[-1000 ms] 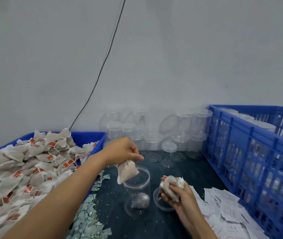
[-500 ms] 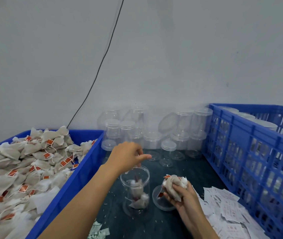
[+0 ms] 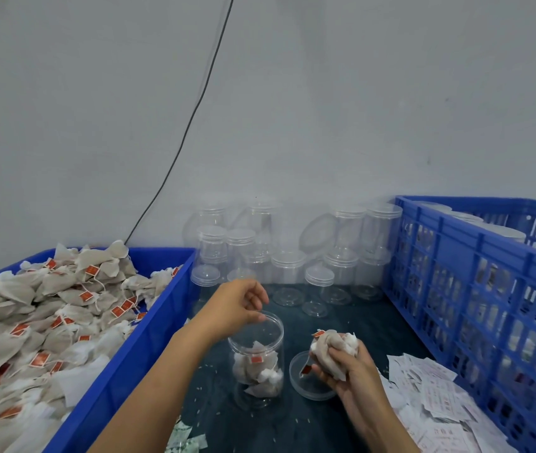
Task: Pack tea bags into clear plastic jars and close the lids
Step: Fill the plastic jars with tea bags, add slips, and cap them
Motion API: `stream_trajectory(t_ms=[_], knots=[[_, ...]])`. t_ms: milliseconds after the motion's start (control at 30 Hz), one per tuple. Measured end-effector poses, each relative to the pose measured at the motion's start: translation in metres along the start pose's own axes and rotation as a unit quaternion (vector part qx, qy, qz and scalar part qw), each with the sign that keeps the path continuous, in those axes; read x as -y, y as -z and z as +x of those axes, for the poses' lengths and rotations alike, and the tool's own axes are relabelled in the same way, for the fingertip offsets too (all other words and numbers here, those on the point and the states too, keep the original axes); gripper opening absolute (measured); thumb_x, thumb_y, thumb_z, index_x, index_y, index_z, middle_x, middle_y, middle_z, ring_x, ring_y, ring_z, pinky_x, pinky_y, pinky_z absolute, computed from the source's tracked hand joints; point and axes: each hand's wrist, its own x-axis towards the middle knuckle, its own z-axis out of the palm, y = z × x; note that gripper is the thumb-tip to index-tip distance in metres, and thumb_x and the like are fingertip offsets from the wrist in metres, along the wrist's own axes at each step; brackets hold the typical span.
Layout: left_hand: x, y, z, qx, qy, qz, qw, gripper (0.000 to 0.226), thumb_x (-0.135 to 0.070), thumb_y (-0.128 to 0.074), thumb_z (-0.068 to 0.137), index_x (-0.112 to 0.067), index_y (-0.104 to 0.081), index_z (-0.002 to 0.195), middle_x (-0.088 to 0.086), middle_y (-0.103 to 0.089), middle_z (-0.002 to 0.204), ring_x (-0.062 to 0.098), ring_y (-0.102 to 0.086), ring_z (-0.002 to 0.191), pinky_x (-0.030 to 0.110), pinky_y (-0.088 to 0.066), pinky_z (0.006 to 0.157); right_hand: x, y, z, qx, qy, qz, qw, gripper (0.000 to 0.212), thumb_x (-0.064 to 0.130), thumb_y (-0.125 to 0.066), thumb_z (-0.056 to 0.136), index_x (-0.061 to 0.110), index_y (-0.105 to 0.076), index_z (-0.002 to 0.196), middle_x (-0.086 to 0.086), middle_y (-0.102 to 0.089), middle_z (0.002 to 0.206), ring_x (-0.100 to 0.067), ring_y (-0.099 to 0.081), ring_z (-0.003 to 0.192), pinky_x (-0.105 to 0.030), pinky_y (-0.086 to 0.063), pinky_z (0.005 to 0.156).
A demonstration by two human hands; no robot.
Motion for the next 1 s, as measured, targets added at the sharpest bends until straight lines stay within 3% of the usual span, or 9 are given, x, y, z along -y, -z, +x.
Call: stream_trajectory(t_ms=[167,333,433,567,633,767,1000], knots=[[0.002,0.007,-0.007,-0.09,-0.048,0.018,0.995,0.028,0.001,-0.067,0.084,-0.026,-0.061,0.087,-0.011,-0.063,0.085,0.001,-0.06,0.078,0.005,-0.045,0.068,0.005,-0.004,-0.004,0.024,-0.007,0.042,0.999,0.021,-0.002,-0.05,0.093,0.0,-0.053,0.114,-0.024,-0.067,0.101,-0.029,-0.07,0.076,-0.031,-0.057,0.056],[0.012,-0.005,-0.019,-0.166,-0.059,-0.076,0.981,0.018,-0.009,-0.067,0.087,-0.027,-0.063,0.089,-0.011,-0.066,0.089,0.001,-0.062,0.085,0.007,-0.047,0.071,0.032,-0.018,-0.006,0.089,0.008,0.049,0.995,0.021,0.004,-0.051,0.093,0.003,-0.057,0.113,-0.02,-0.071,0.092,-0.027,-0.07,0.074,-0.028,-0.056,0.055],[0.008,-0.015,-0.019,-0.146,-0.068,-0.159,0.974,0.016,-0.019,-0.067,0.089,-0.028,-0.063,0.101,-0.011,-0.066,0.101,0.004,-0.063,0.095,0.013,-0.05,0.078,0.053,-0.039,-0.003,0.124,0.005,0.04,0.991,0.024,0.007,-0.055,0.088,0.004,-0.059,0.111,-0.019,-0.071,0.093,-0.024,-0.07,0.073,-0.026,-0.055,0.054],[0.001,-0.023,-0.017,-0.058,-0.108,-0.239,0.963,0.038,-0.02,-0.069,0.087,-0.029,-0.058,0.122,-0.005,-0.065,0.116,0.01,-0.063,0.107,0.03,-0.052,0.094,0.074,-0.067,0.001,0.175,-0.041,0.068,0.981,0.031,0.009,-0.059,0.077,-0.003,-0.06,0.105,-0.022,-0.069,0.088,-0.024,-0.068,0.068,-0.025,-0.054,0.051],[0.0,-0.025,-0.016,-0.053,-0.125,-0.263,0.955,0.044,-0.012,-0.073,0.084,-0.027,-0.058,0.123,-0.005,-0.068,0.112,0.013,-0.066,0.104,0.033,-0.054,0.092,0.077,-0.077,0.003,0.197,-0.065,0.059,0.977,0.031,0.007,-0.059,0.077,-0.005,-0.059,0.105,-0.023,-0.067,0.086,-0.024,-0.066,0.065,-0.024,-0.052,0.048],[0.008,-0.024,-0.017,-0.123,-0.126,-0.254,0.951,0.037,-0.007,-0.076,0.079,-0.03,-0.063,0.106,-0.007,-0.071,0.099,0.014,-0.069,0.093,0.032,-0.058,0.079,0.073,-0.087,0.008,0.231,-0.084,0.022,0.969,0.032,0.005,-0.059,0.076,-0.003,-0.057,0.107,-0.02,-0.065,0.087,-0.022,-0.061,0.063,-0.023,-0.047,0.045],[0.026,-0.02,-0.024,-0.2,-0.091,-0.247,0.944,0.025,-0.011,-0.073,0.082,-0.031,-0.066,0.094,-0.014,-0.072,0.091,0.009,-0.069,0.084,0.024,-0.058,0.072,0.063,-0.081,0.014,0.209,-0.07,-0.002,0.975,0.037,0.008,-0.061,0.076,0.0,-0.061,0.112,-0.019,-0.067,0.094,-0.022,-0.062,0.068,-0.022,-0.05,0.048]])
